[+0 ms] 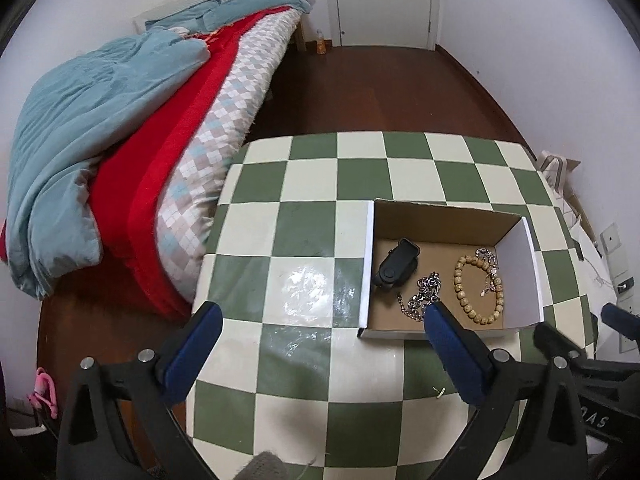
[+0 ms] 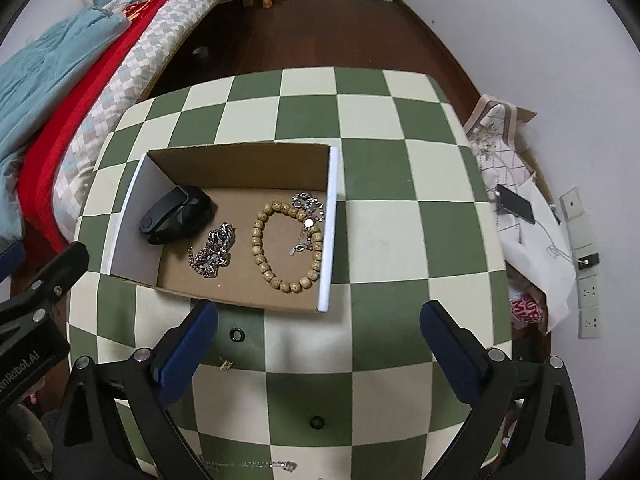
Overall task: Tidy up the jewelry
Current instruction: 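Lift both open tools away from the box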
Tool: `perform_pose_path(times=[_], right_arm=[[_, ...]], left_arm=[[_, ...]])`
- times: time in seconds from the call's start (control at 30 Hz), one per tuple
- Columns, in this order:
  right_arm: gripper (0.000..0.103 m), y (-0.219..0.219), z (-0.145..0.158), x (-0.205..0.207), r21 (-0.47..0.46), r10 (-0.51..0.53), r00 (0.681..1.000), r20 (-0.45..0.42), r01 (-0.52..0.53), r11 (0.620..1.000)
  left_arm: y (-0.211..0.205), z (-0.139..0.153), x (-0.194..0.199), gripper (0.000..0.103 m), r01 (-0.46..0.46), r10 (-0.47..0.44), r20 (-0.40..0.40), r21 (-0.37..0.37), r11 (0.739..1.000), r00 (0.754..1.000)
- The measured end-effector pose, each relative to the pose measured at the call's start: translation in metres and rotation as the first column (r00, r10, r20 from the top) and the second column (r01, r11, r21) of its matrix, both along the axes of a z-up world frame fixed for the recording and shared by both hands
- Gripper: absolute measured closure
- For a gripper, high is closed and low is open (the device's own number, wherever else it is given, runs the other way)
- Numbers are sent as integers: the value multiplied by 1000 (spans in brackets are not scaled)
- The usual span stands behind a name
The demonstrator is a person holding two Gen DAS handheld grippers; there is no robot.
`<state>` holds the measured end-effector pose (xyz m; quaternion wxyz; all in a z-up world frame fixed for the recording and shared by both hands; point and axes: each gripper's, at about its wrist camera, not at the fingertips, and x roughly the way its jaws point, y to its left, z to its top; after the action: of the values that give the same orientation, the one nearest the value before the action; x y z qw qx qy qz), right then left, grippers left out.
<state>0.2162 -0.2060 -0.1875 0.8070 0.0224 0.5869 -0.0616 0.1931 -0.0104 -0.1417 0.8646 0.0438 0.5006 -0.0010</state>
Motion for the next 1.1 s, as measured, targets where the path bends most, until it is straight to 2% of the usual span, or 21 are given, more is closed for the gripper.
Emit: perform_pose_path(times=[0.23,0.5,0.63,0.77,0.93,1.07,1.1], right_arm=[[1,-3,35,-18,-22,-17,997,74,19,1000],[1,2,88,-59,-62,-11,981,193,23,998],[1,7,111,-79,-67,-4,970,242,20,998],[1,9,126,-102,-22,-8,964,267,15,1000],[1,5,112,-130,24,-32,969,247,26,999],[2,-4,59,-153,77,-60,986,155,49,996],[8,-6,46,-158,87,-68,989,130,57,995]], left_arm=[[10,36,-31,0,-20,19,81,4,1000,996],[19,74,-75,0,-13,12,172,7,1000,985],[22,85,-92,0,-21,23,196,-10,1000,980],[24,86,-110,0,-41,39,220,5,999,975],[21,57,-130,0,-55,36,203,86,995,979],[8,10,-146,0,-2,-19,141,148,989,990],[2,0,-150,0,17,-36,124,153,988,992]])
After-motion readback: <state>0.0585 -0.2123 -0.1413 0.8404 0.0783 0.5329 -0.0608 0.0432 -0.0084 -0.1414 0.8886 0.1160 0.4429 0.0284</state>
